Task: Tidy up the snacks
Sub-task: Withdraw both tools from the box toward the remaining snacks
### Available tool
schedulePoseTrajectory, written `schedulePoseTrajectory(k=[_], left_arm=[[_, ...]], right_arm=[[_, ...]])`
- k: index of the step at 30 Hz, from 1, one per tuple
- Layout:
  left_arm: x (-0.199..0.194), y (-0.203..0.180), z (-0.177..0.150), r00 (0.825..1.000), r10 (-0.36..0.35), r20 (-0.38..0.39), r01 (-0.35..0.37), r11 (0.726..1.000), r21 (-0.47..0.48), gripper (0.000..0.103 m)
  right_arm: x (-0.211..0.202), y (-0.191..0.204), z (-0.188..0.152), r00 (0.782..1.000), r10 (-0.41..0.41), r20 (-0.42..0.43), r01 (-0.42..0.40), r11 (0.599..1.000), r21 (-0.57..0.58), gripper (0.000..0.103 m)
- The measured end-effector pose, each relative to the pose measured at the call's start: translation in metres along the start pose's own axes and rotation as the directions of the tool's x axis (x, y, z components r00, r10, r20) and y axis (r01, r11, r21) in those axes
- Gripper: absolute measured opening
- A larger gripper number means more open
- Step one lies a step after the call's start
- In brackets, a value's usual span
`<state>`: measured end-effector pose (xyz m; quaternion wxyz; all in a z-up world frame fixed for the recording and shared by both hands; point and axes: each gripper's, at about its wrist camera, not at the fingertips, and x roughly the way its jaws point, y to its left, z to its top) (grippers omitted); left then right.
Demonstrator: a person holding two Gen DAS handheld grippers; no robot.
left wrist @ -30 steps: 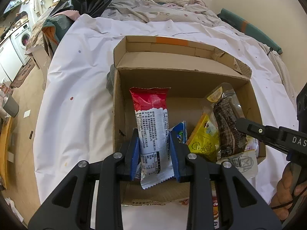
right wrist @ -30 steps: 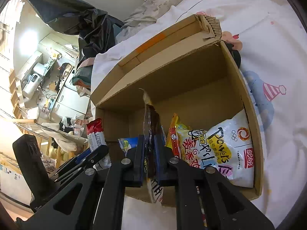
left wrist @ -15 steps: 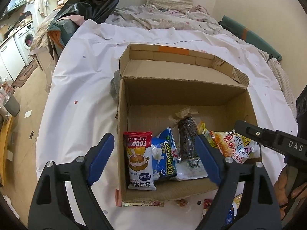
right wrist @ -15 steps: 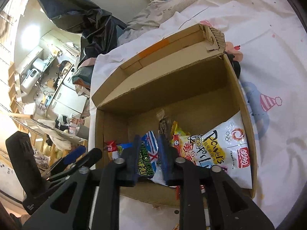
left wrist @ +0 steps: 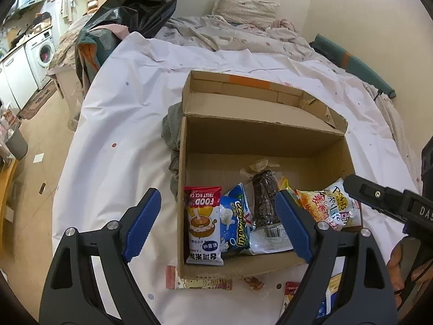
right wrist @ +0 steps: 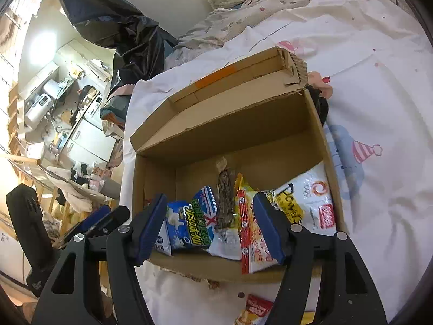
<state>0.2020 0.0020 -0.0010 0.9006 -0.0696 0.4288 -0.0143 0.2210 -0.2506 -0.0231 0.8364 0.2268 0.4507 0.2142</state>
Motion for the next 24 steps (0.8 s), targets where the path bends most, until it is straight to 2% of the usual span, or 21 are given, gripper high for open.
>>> schedulePoseTrajectory(k=[3, 7, 16, 24], left_arm=[[-0.005, 0.003, -0.002, 1.000, -0.017, -0.010, 0.017, 1.000, -0.018, 0.084], [-0.014, 0.002, -0.006, 1.000, -0.018, -0.004, 0.018, 1.000, 0.002, 0.095], [-0.031, 0.005, -0.027, 1.000, 0.005, -0.017, -0.005, 1.000, -0.004, 0.095], [-0.041, 0.008, -0.049, 0.999, -0.001, -0.054, 0.001, 1.000, 0.002, 0.095]], right_arm=[[-0.009, 0.001, -0.004, 1.000, -0.007, 0.002, 0.007, 1.000, -0.009, 0.069], [-0.021, 0.001, -0.011, 1.000, -0.030, 0.009, 0.030, 1.000, -0.009, 0.073], [-0.042, -0.008, -0.031, 0.998, -0.066, 0.003, 0.066, 0.998, 0.017, 0.077], [-0.053, -0.011, -0.060, 0.995, -0.090, -0.041, 0.090, 0.996, 0.009, 0.080]])
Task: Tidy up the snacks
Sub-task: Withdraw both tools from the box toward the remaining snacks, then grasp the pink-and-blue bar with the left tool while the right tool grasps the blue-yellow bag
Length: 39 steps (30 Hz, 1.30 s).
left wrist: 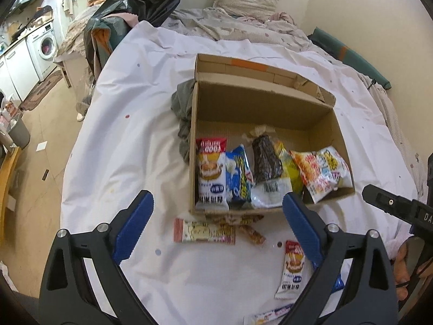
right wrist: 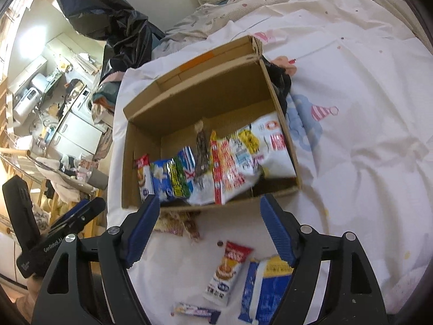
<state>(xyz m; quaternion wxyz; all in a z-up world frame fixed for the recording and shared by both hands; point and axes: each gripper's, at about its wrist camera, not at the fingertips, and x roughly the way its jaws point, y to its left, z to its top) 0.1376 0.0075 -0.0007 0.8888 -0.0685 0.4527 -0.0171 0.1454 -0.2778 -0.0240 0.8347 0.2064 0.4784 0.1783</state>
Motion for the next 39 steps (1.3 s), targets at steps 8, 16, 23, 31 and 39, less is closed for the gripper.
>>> schedulePoseTrajectory(k=[8, 16, 23, 31, 39], left_arm=[[-0.002, -0.004, -0.025, 0.998, -0.009, -0.055, 0.010, 1.000, 0.024, 0.095], [0.016, -0.015, -0.057, 0.980, -0.031, -0.195, 0.047, 0.996, 0.081, 0.095], [0.045, -0.066, -0.106, 0.900, -0.028, -0.435, 0.193, 0.920, 0.340, 0.088], [0.059, -0.109, -0.150, 0.826, -0.002, -0.563, 0.336, 0.805, 0.489, 0.064], [0.062, -0.113, -0.169, 0.822, 0.113, -0.559, 0.289, 0.762, 0.580, 0.014]], right_arm=[[-0.005, -0.009, -0.029, 0.998, -0.037, -0.055, 0.037, 0.999, 0.003, 0.081], [0.009, -0.048, -0.053, 0.966, -0.180, -0.187, 0.199, 0.976, 0.088, 0.081], [0.015, -0.064, -0.061, 0.954, -0.176, -0.241, 0.210, 0.970, 0.121, 0.081], [0.014, -0.058, -0.058, 0.958, -0.168, -0.234, 0.199, 0.974, 0.113, 0.081], [0.019, -0.058, -0.059, 0.953, -0.171, -0.251, 0.204, 0.973, 0.111, 0.081]])
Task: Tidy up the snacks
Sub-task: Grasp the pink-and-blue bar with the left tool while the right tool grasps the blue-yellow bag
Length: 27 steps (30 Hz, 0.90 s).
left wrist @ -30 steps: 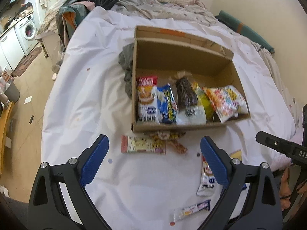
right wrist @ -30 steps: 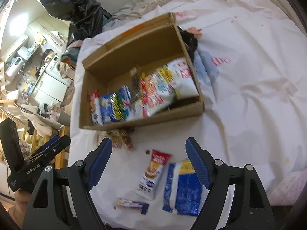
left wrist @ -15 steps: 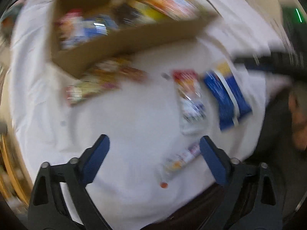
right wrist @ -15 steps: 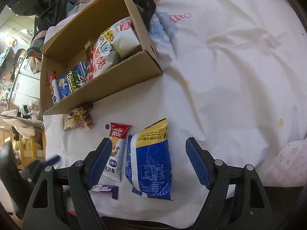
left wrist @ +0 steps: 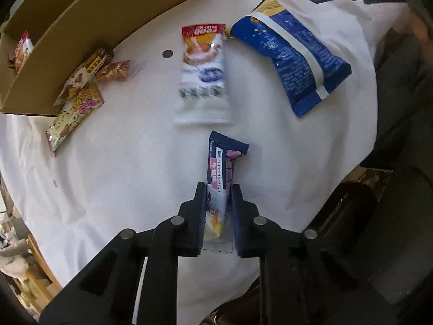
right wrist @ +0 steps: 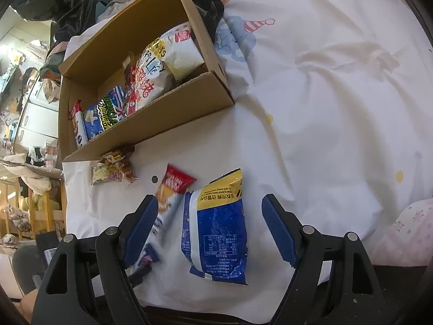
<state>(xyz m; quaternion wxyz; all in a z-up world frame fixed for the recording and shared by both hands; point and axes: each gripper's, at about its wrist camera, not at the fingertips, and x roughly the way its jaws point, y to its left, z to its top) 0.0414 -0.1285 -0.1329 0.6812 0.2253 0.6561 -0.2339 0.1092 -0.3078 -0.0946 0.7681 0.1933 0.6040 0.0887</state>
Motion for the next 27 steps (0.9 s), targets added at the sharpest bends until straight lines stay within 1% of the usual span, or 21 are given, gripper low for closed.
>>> schedulePoseTrajectory(k=[2, 4, 6, 8, 9, 10, 11, 12, 13, 16, 18, 19, 22, 23, 24, 25, 26, 27], left_arm=[[-0.010, 0.002, -0.004, 1.000, -0.011, 0.029, 0.012, 1.000, -0.015, 0.014], [-0.026, 0.013, -0.007, 0.994, -0.076, 0.073, 0.081, 0.994, -0.071, 0.014], [-0.041, 0.032, -0.004, 0.984, -0.116, 0.135, 0.134, 0.982, -0.136, 0.014], [-0.049, 0.047, -0.003, 0.975, -0.132, 0.181, 0.169, 0.964, -0.207, 0.014], [-0.053, 0.057, -0.002, 0.970, -0.132, 0.204, 0.183, 0.949, -0.257, 0.014], [-0.056, 0.067, -0.001, 0.968, -0.113, 0.223, 0.179, 0.936, -0.305, 0.014], [-0.058, 0.078, -0.001, 0.968, -0.077, 0.240, 0.162, 0.919, -0.361, 0.014], [-0.059, 0.084, -0.002, 0.967, -0.054, 0.247, 0.152, 0.906, -0.395, 0.014], [-0.060, 0.092, -0.004, 0.966, -0.027, 0.255, 0.142, 0.886, -0.441, 0.014], [-0.058, 0.108, -0.013, 0.964, 0.008, 0.265, 0.138, 0.838, -0.527, 0.014], [-0.058, 0.109, -0.015, 0.963, 0.046, 0.264, 0.114, 0.822, -0.558, 0.014], [-0.058, 0.120, -0.008, 0.963, 0.055, 0.264, 0.108, 0.818, -0.565, 0.014], [-0.063, 0.129, -0.015, 0.959, 0.080, 0.272, 0.098, 0.806, -0.584, 0.014], [-0.065, 0.131, -0.018, 0.958, 0.087, 0.272, 0.094, 0.804, -0.587, 0.014], [-0.065, 0.134, -0.016, 0.958, 0.090, 0.271, 0.091, 0.803, -0.589, 0.014], [-0.065, 0.135, -0.017, 0.958, 0.093, 0.270, 0.090, 0.800, -0.593, 0.014], [-0.065, 0.134, -0.019, 0.958, 0.095, 0.269, 0.088, 0.797, -0.597, 0.014], [-0.067, 0.133, -0.018, 0.959, 0.097, 0.267, 0.086, 0.795, -0.600, 0.014]], right_arm=[[0.002, 0.001, -0.001, 1.000, -0.008, -0.009, 0.007, 1.000, -0.007, 0.081], [0.006, 0.002, -0.002, 1.000, -0.022, -0.020, 0.021, 1.000, -0.014, 0.081], [0.012, 0.003, -0.004, 0.998, -0.040, -0.049, 0.039, 0.999, -0.028, 0.081], [0.022, 0.006, -0.006, 0.994, -0.058, -0.088, 0.054, 0.997, -0.047, 0.081], [0.025, 0.008, -0.007, 0.993, -0.066, -0.100, 0.060, 0.996, -0.058, 0.081], [0.029, 0.010, -0.008, 0.991, -0.072, -0.112, 0.065, 0.995, -0.070, 0.081], [0.034, 0.012, -0.010, 0.988, -0.081, -0.133, 0.070, 0.994, -0.089, 0.081], [0.038, 0.014, -0.011, 0.985, -0.093, -0.143, 0.078, 0.992, -0.104, 0.081], [0.041, 0.016, -0.012, 0.983, -0.109, -0.149, 0.092, 0.989, -0.120, 0.082], [0.049, 0.021, -0.015, 0.976, -0.154, -0.157, 0.128, 0.979, -0.160, 0.081], [0.053, 0.022, -0.017, 0.972, -0.172, -0.159, 0.144, 0.974, -0.176, 0.081], [0.054, 0.023, -0.017, 0.970, -0.180, -0.160, 0.150, 0.972, -0.184, 0.081], [0.061, 0.027, -0.020, 0.962, -0.218, -0.162, 0.180, 0.958, -0.222, 0.079], [0.063, 0.029, -0.022, 0.958, -0.239, -0.157, 0.197, 0.950, -0.243, 0.069], [0.064, 0.030, -0.023, 0.956, -0.251, -0.152, 0.208, 0.945, -0.253, 0.064], [0.063, 0.030, -0.022, 0.957, -0.251, -0.145, 0.209, 0.944, -0.255, 0.060], [0.059, 0.031, -0.022, 0.961, -0.247, -0.122, 0.210, 0.944, -0.255, 0.049], [0.054, 0.030, -0.021, 0.963, -0.248, -0.101, 0.216, 0.942, -0.256, 0.036]])
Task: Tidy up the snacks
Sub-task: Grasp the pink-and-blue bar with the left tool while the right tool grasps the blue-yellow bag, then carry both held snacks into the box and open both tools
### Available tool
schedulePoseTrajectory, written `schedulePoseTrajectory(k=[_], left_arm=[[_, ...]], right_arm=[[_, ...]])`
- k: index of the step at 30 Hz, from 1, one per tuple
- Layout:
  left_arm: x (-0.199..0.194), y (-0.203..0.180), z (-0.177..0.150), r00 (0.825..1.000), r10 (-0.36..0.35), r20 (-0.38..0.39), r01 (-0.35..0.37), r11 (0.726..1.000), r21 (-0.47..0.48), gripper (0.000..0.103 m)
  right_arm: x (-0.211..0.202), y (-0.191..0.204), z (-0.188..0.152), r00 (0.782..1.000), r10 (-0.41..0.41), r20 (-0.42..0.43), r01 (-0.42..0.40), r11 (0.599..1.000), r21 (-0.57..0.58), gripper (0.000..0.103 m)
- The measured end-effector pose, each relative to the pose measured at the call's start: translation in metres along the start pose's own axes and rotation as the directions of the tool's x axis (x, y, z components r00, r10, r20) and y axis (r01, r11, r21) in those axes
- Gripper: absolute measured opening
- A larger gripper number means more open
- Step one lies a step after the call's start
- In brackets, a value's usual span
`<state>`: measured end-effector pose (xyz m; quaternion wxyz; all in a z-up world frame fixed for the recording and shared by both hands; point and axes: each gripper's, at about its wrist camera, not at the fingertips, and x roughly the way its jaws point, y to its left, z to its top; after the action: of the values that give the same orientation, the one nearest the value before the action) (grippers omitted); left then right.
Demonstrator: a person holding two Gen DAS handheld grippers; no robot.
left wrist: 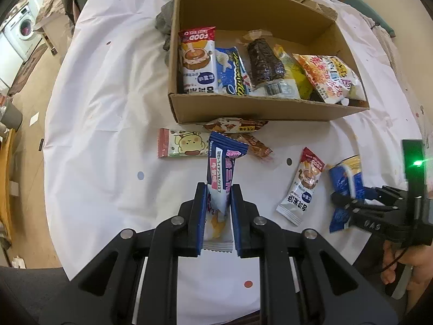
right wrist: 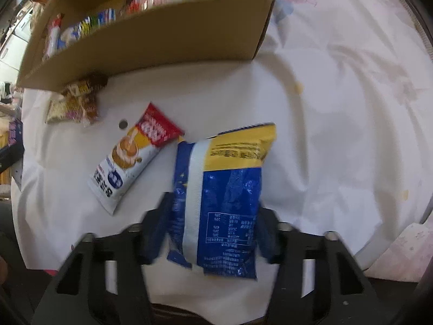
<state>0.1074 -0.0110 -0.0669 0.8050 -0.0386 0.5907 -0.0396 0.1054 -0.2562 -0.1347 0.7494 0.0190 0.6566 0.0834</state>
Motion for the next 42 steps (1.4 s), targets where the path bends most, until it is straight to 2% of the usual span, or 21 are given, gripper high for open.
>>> schedulePoseTrajectory(k=[1, 3, 6, 10, 14, 17, 19, 22, 23, 25, 26, 28, 31, 36, 40, 42], left_arm=[[0.000, 0.001, 0.001, 1.000, 0.004, 0.000, -0.004, 1.000, -0.004, 0.014], [0.001, 0.002, 0.002, 1.000, 0.010, 0.004, -0.010, 1.000, -0.014, 0.014], [0.001, 0.006, 0.003, 1.000, 0.017, 0.006, -0.017, 1.000, -0.024, 0.014], [0.001, 0.008, 0.004, 1.000, 0.020, 0.013, -0.019, 0.999, -0.038, 0.014], [-0.004, 0.011, 0.005, 0.999, 0.019, 0.041, -0.016, 0.998, -0.064, 0.014], [-0.014, 0.016, 0.007, 0.996, 0.021, 0.090, -0.013, 0.996, -0.091, 0.014], [-0.024, 0.019, 0.008, 0.990, 0.022, 0.141, -0.006, 0.994, -0.112, 0.014], [-0.037, 0.021, 0.011, 0.979, 0.038, 0.200, -0.012, 0.992, -0.127, 0.014], [-0.040, 0.023, 0.012, 0.976, 0.052, 0.214, -0.022, 0.990, -0.141, 0.014], [-0.045, 0.027, 0.014, 0.972, 0.070, 0.222, -0.032, 0.985, -0.168, 0.014], [-0.048, 0.029, 0.016, 0.973, 0.069, 0.222, -0.028, 0.983, -0.180, 0.014], [-0.055, 0.034, 0.022, 0.971, 0.059, 0.231, -0.012, 0.980, -0.200, 0.014], [-0.068, 0.037, 0.037, 0.965, 0.058, 0.257, -0.005, 0.979, -0.203, 0.014], [-0.080, 0.036, 0.065, 0.955, 0.071, 0.287, -0.014, 0.980, -0.196, 0.014], [-0.083, 0.031, 0.082, 0.949, 0.068, 0.309, -0.010, 0.983, -0.185, 0.014], [-0.084, 0.027, 0.090, 0.944, 0.069, 0.322, -0.013, 0.985, -0.173, 0.014]], right_arm=[[-0.004, -0.002, 0.001, 1.000, 0.004, 0.018, -0.004, 1.000, 0.006, 0.035], [-0.020, -0.010, 0.004, 0.994, 0.070, 0.080, -0.075, 0.995, 0.059, 0.033], [-0.036, -0.017, 0.004, 0.983, 0.105, 0.150, -0.119, 0.989, 0.088, 0.031], [-0.046, -0.023, 0.004, 0.970, 0.152, 0.190, -0.174, 0.979, 0.108, 0.031], [-0.058, -0.020, 0.009, 0.947, 0.217, 0.235, -0.245, 0.965, 0.094, 0.031], [-0.073, -0.016, 0.011, 0.920, 0.263, 0.290, -0.291, 0.955, 0.058, 0.031], [-0.085, -0.012, 0.011, 0.885, 0.310, 0.346, -0.343, 0.939, 0.035, 0.031], [-0.118, -0.011, 0.008, 0.780, 0.397, 0.483, -0.443, 0.896, -0.023, 0.031], [-0.133, -0.010, 0.007, 0.727, 0.424, 0.540, -0.468, 0.882, -0.061, 0.031], [-0.146, -0.008, 0.005, 0.681, 0.434, 0.591, -0.475, 0.875, -0.095, 0.031], [-0.150, -0.008, 0.006, 0.670, 0.434, 0.602, -0.476, 0.874, -0.100, 0.031], [-0.153, -0.010, 0.010, 0.660, 0.434, 0.614, -0.485, 0.869, -0.093, 0.031], [-0.156, -0.016, 0.021, 0.662, 0.414, 0.624, -0.478, 0.875, -0.073, 0.031], [-0.172, -0.025, 0.036, 0.632, 0.370, 0.681, -0.446, 0.892, -0.071, 0.031], [-0.168, -0.031, 0.055, 0.636, 0.358, 0.683, -0.454, 0.890, -0.044, 0.031], [-0.163, -0.031, 0.064, 0.647, 0.352, 0.676, -0.452, 0.891, -0.032, 0.031]])
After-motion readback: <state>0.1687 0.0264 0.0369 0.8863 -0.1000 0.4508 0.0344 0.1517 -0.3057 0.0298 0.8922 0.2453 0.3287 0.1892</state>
